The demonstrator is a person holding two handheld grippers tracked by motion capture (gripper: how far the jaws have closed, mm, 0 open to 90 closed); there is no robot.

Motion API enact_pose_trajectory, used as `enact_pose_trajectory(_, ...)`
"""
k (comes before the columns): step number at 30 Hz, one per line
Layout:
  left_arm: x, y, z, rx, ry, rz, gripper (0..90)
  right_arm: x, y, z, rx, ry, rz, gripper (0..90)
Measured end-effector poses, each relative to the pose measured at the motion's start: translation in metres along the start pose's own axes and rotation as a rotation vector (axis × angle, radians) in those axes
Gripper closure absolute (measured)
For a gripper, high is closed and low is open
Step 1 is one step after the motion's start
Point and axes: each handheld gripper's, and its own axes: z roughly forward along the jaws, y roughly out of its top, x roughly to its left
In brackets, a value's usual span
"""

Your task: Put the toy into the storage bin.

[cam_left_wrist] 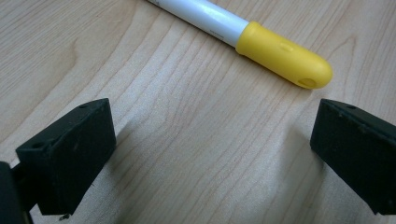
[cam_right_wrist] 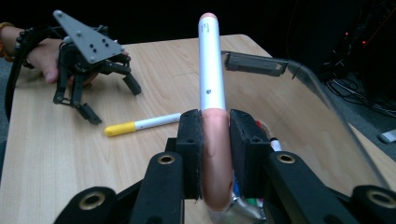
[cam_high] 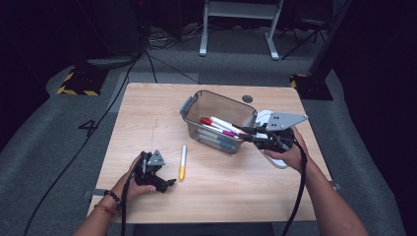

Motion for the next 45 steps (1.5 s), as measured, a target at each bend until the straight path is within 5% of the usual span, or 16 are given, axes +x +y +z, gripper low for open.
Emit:
enact_pose_trajectory(9,0.000,0.000,0.000,0.000,0.000,0.000,0.5,-0.032,0.017,0.022,0.067,-0.021,0.006,75.0)
enact_pose_trajectory(19,0.000,0.000,0.000,0.000,-0.001,0.001,0.5,-0.061,0.007,0.067,0.195,-0.016,0.038,75.0)
enact_pose_trajectory(36,0.000,0.000,0.000,0.000,-0.001,0.001,0.6,-0.072,-0.002,0.121,0.373,0.025,0.011,74.9)
enact_pose_trajectory(45,0.000,0.000,0.000,0.000,-0.001,0.001,0.6,-0.073,-0.004,0.124,0.438,0.003,0.039,66.9)
